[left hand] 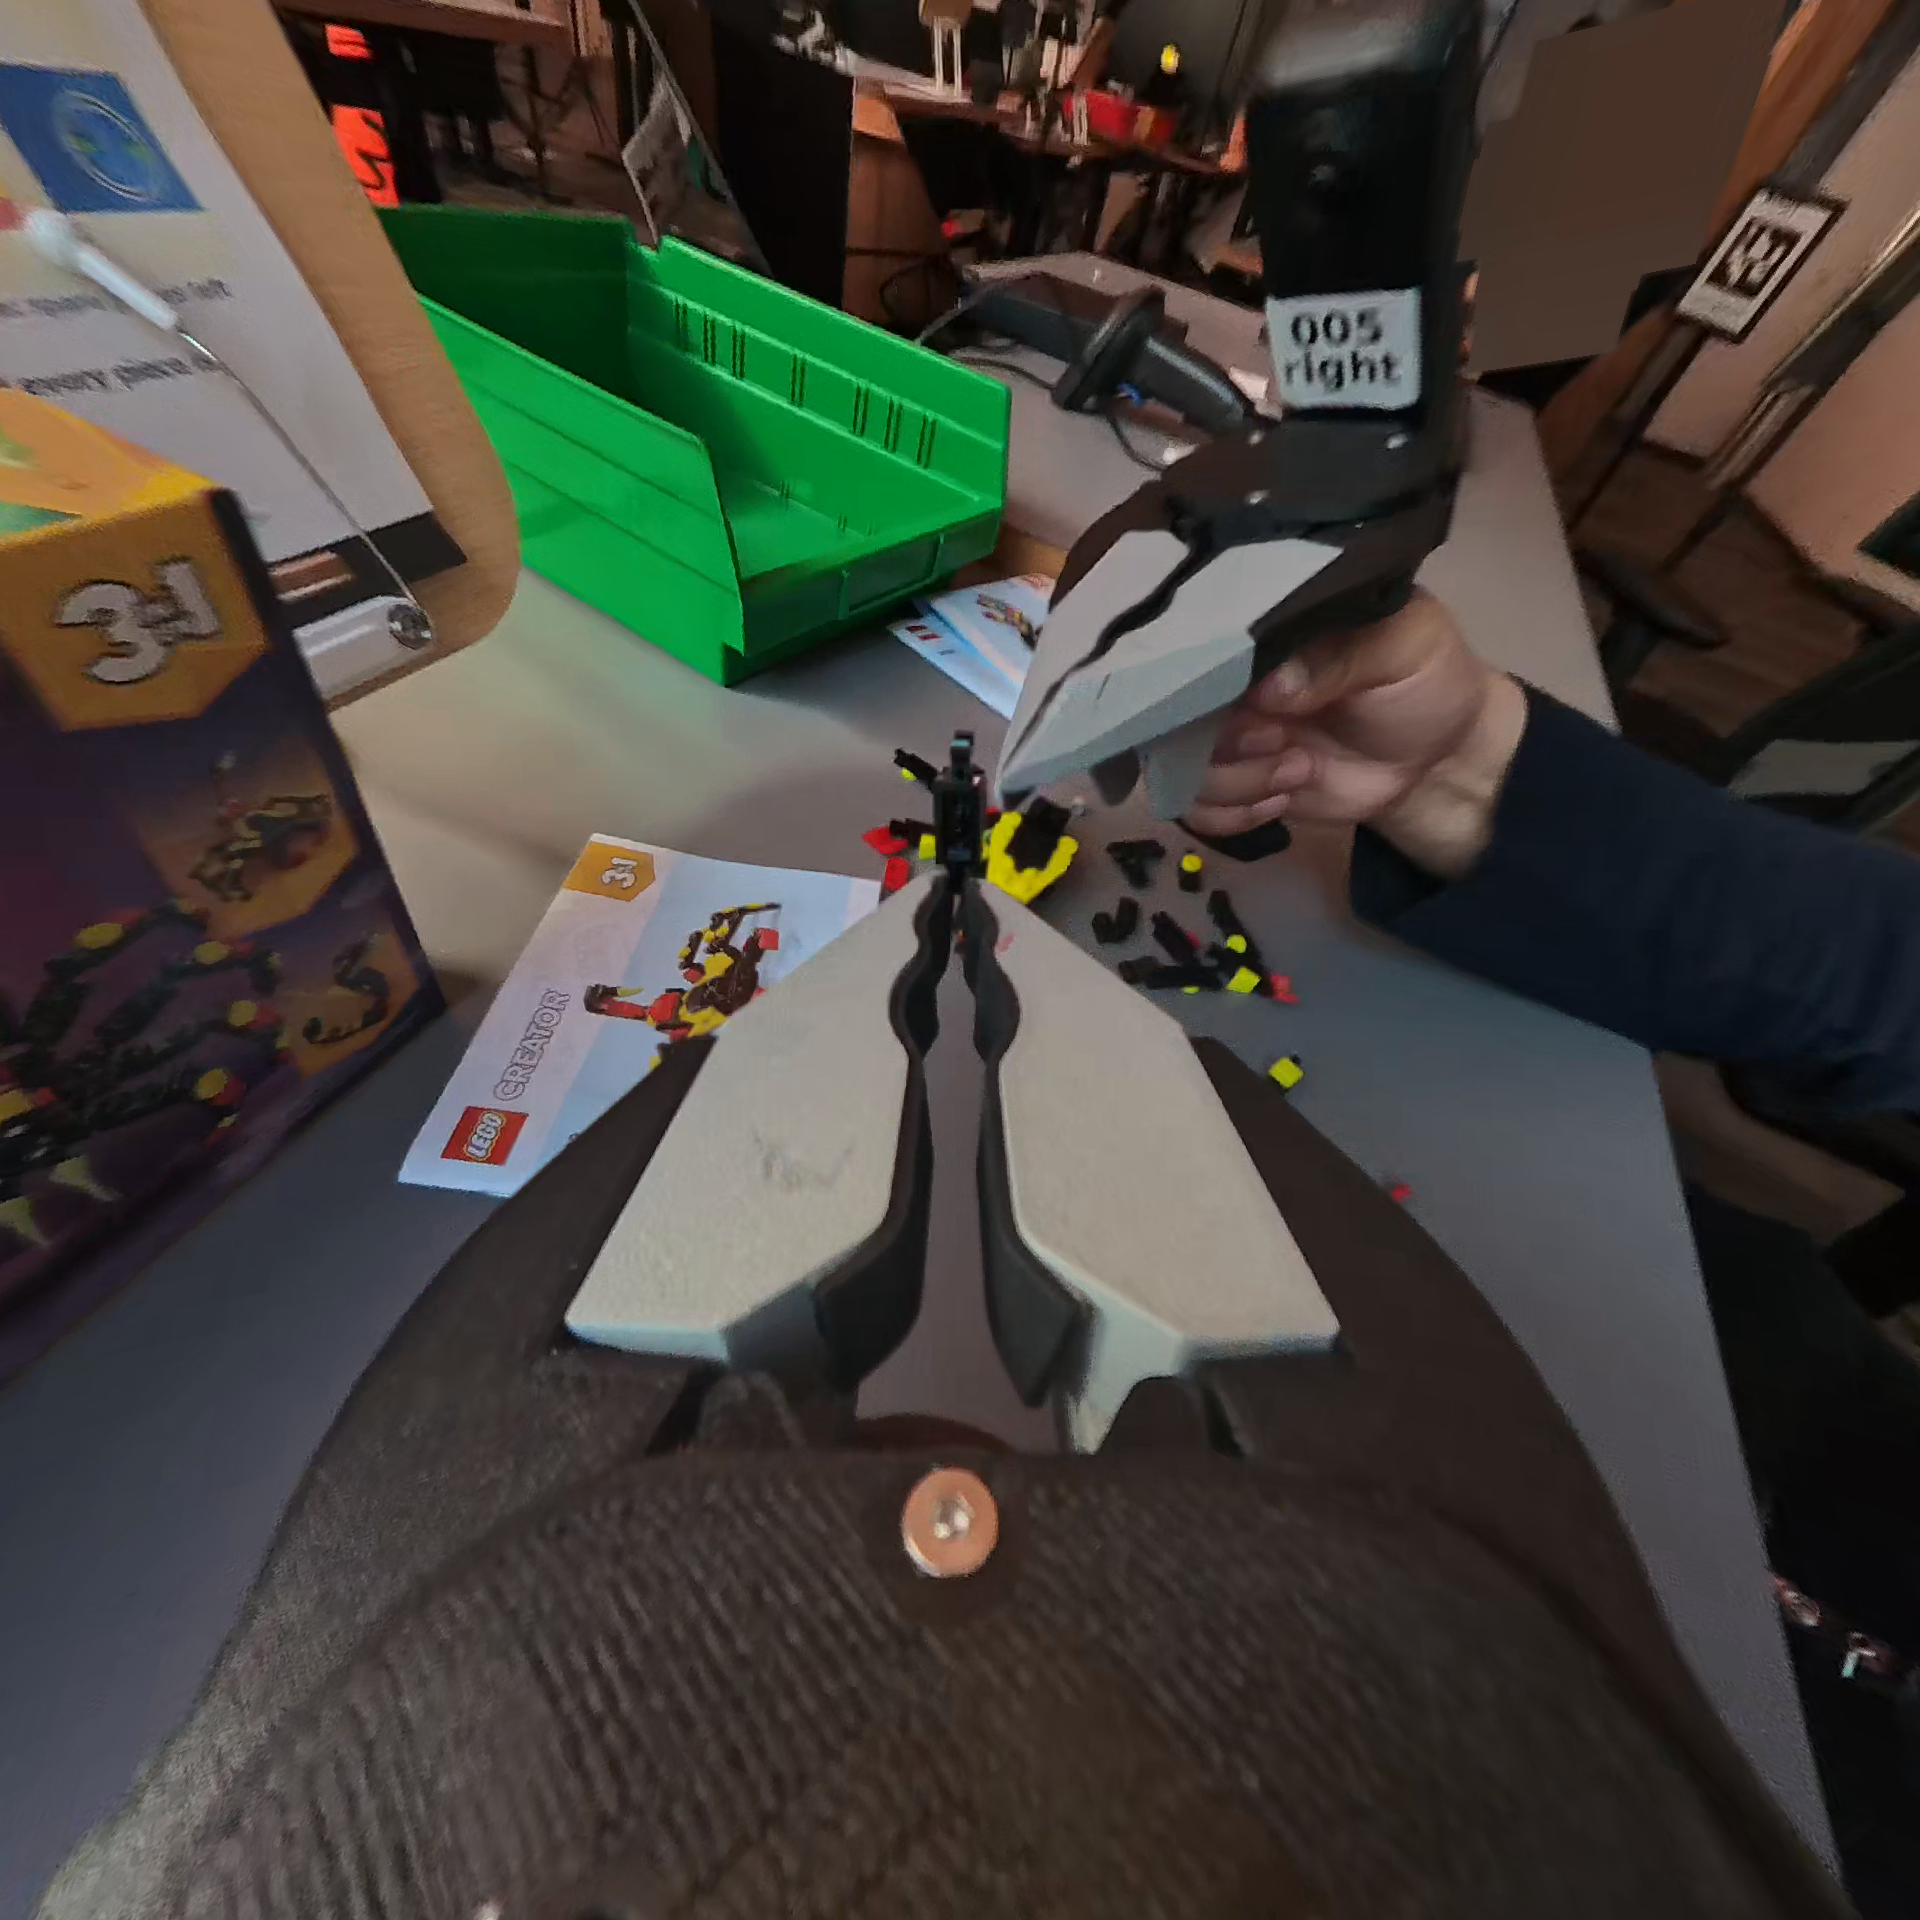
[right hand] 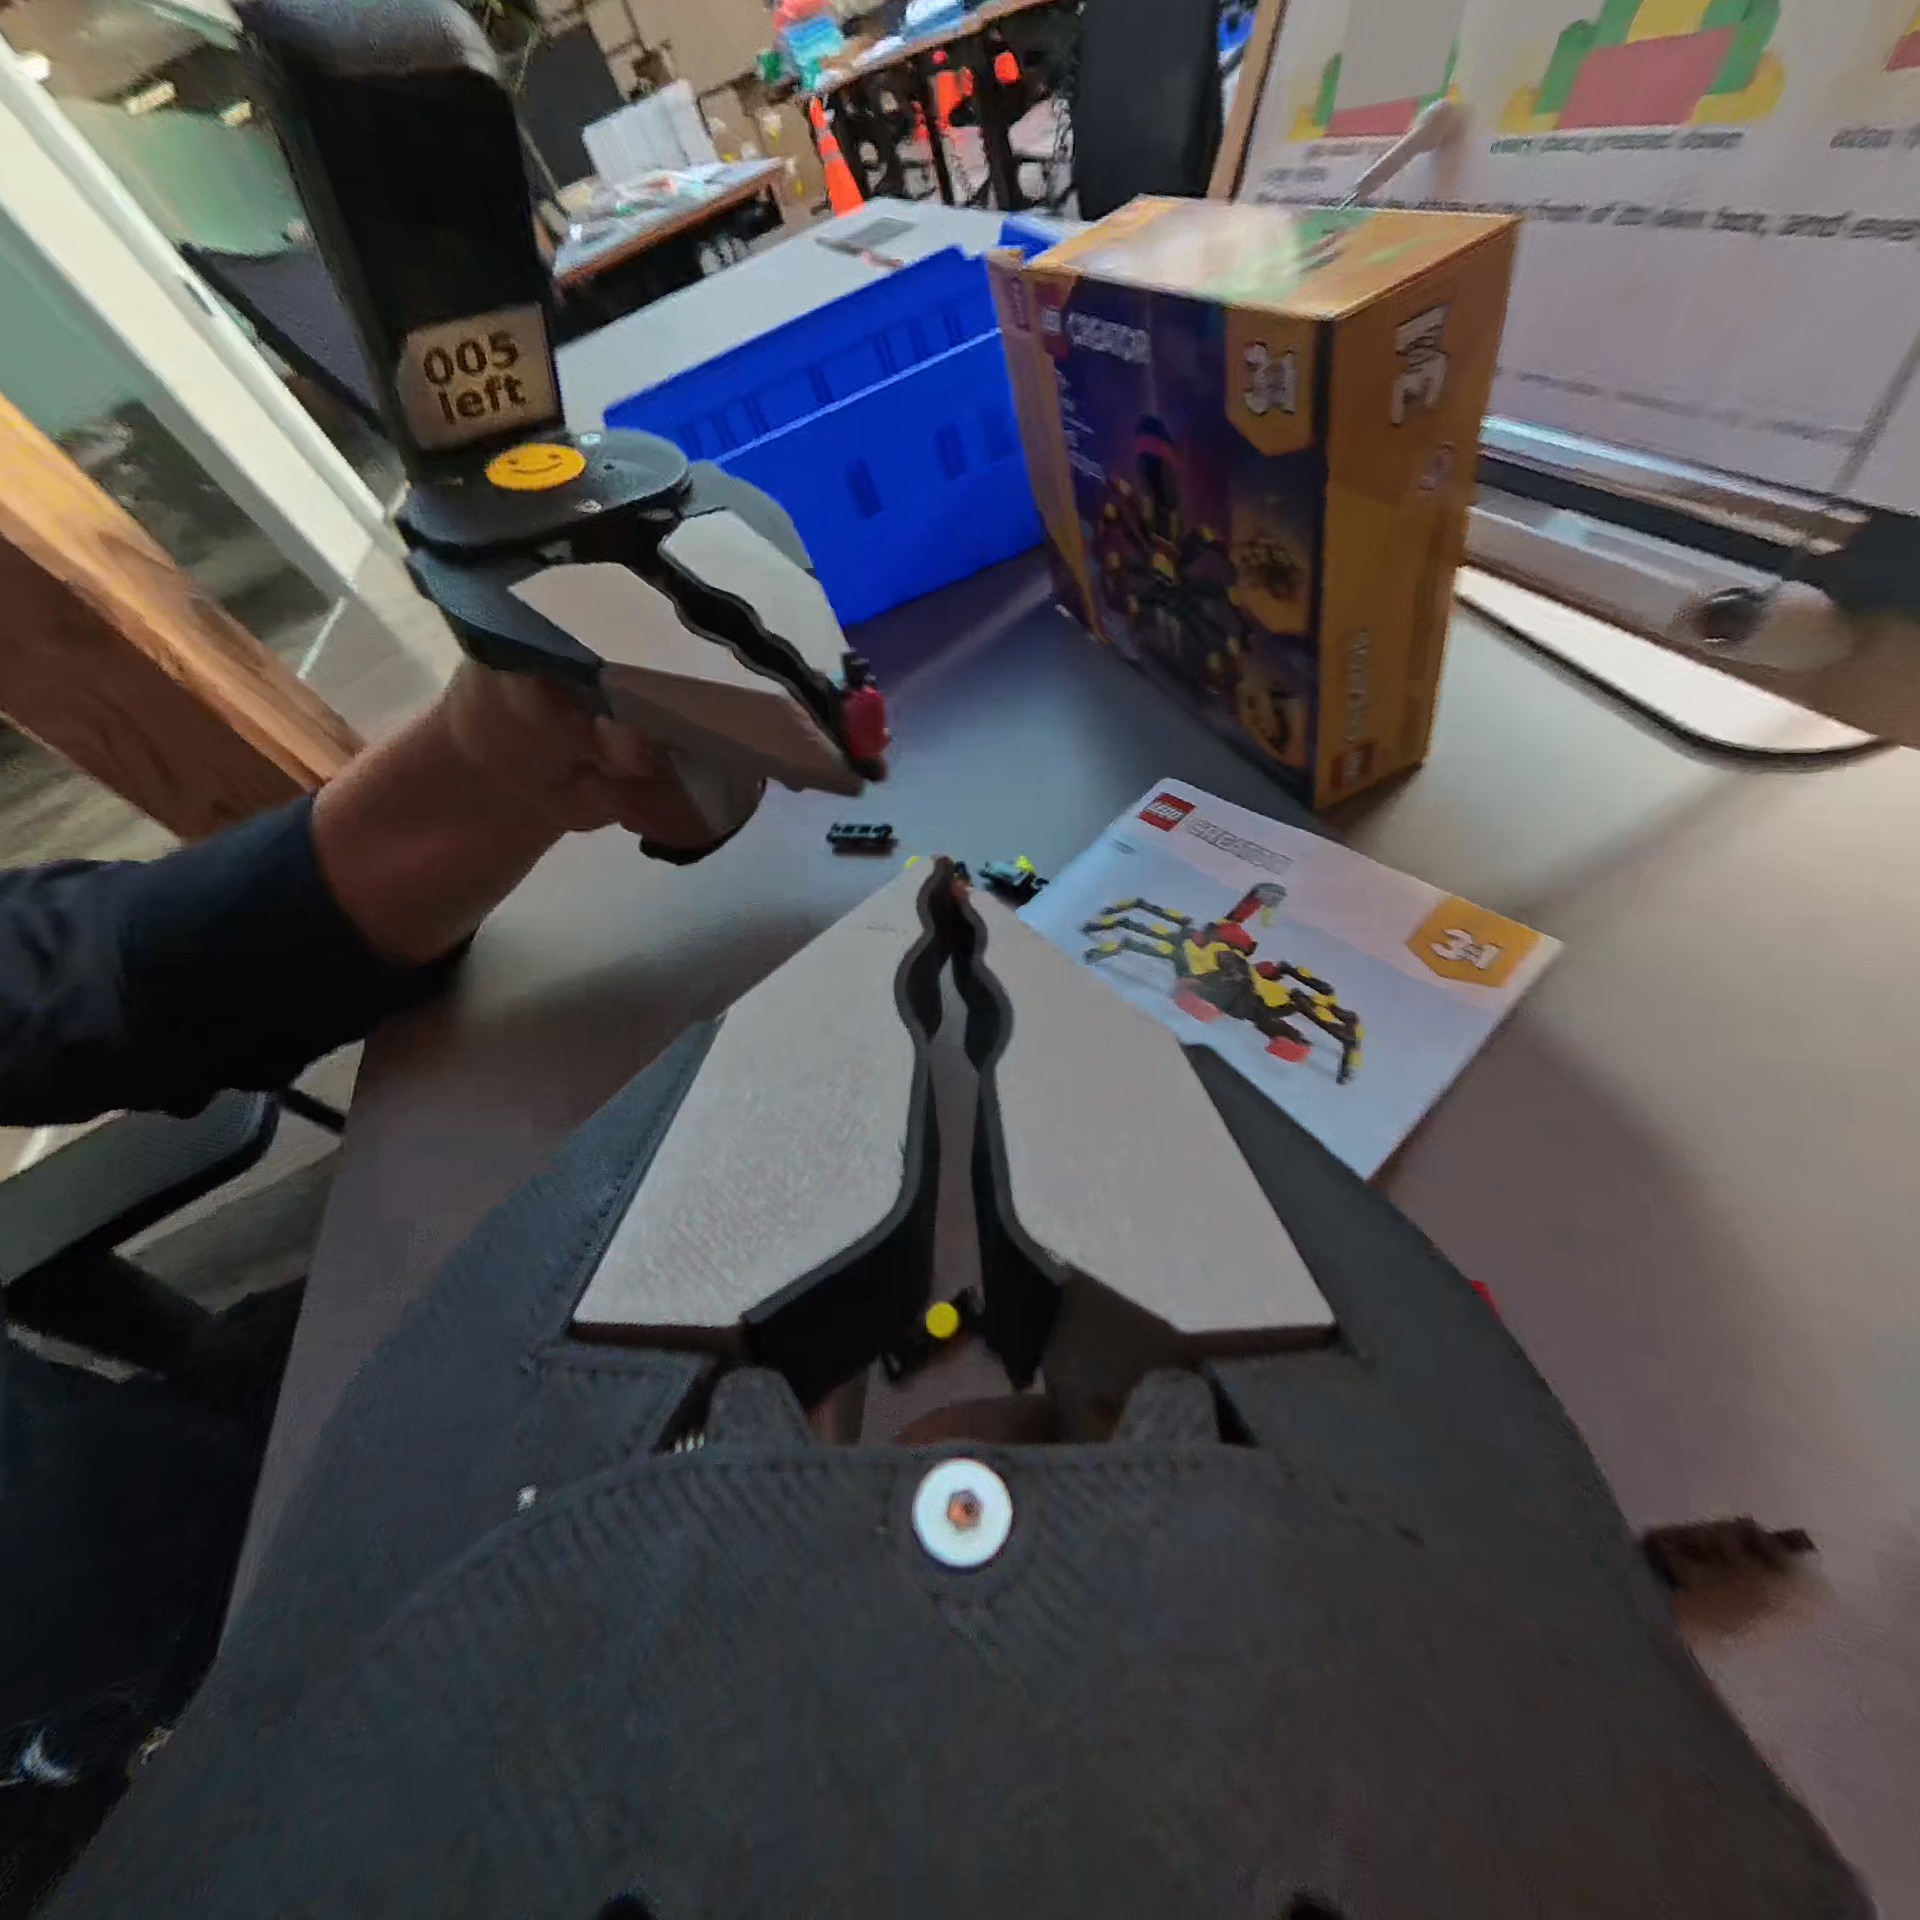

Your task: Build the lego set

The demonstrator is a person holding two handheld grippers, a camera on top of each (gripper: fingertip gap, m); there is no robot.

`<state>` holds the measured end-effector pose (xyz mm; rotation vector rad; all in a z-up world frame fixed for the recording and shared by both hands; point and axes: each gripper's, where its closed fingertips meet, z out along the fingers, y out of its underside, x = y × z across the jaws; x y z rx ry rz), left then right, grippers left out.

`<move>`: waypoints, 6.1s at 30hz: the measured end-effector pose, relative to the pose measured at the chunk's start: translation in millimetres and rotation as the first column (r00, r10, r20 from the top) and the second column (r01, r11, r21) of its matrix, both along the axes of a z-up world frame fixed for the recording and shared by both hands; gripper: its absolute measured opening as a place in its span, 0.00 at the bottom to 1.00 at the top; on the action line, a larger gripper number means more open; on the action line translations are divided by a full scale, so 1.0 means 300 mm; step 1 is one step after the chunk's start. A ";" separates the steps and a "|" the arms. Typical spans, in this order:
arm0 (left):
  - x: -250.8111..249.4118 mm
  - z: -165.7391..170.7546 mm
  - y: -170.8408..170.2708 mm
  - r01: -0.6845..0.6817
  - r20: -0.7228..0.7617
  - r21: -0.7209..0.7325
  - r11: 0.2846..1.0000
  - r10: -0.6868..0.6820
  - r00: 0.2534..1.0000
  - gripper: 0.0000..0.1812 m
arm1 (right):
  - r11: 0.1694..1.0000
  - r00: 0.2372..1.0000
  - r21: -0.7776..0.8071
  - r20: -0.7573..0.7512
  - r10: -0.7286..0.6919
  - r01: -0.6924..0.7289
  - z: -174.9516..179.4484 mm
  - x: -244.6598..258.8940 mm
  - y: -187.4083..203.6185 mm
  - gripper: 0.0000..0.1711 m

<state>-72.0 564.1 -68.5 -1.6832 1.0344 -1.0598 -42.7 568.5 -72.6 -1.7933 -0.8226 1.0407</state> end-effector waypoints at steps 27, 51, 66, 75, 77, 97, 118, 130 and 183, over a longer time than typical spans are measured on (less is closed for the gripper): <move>0.097 -0.029 -0.077 0.135 0.180 -0.237 0.962 -0.093 0.979 0.00 | 0.988 0.958 -0.078 -0.269 0.104 -0.130 0.054 -0.046 -0.040 0.02; 0.105 -0.032 -0.075 0.124 0.173 -0.206 0.971 -0.088 0.981 0.00 | 0.984 0.941 -0.105 -0.324 0.102 -0.143 0.055 -0.053 -0.036 0.03; 0.090 -0.013 -0.067 0.132 0.185 -0.218 0.967 -0.092 0.978 0.13 | 0.984 0.943 -0.060 -0.301 0.139 -0.165 0.073 -0.040 -0.058 0.02; 0.080 0.019 -0.064 0.155 0.255 -0.243 0.957 -0.092 0.963 0.11 | 0.978 0.947 -0.076 -0.275 0.169 -0.197 0.043 -0.068 -0.074 0.02; 0.085 0.017 -0.074 0.169 0.256 -0.243 0.955 -0.105 0.961 0.08 | 0.977 0.945 -0.076 -0.278 0.170 -0.198 0.043 -0.073 -0.076 0.02; 0.084 0.119 -0.058 0.098 0.494 -0.252 0.963 0.041 0.869 0.03 | 0.996 0.898 -0.053 -0.438 0.046 -0.077 0.144 -0.052 -0.052 0.00; 0.061 0.161 -0.048 0.059 0.586 -0.231 0.971 0.090 0.806 0.03 | 0.999 0.880 -0.037 -0.476 -0.003 -0.017 0.169 -0.058 -0.056 0.00; 0.062 0.177 -0.070 0.060 0.559 -0.152 0.987 0.036 0.828 0.03 | 0.995 0.827 -0.058 -0.562 0.039 -0.086 0.194 -0.061 -0.071 0.01; 0.070 0.268 -0.109 0.024 0.654 -0.149 0.989 0.080 0.752 0.02 | 0.990 0.716 0.013 -0.692 -0.091 0.138 0.297 -0.066 -0.097 0.00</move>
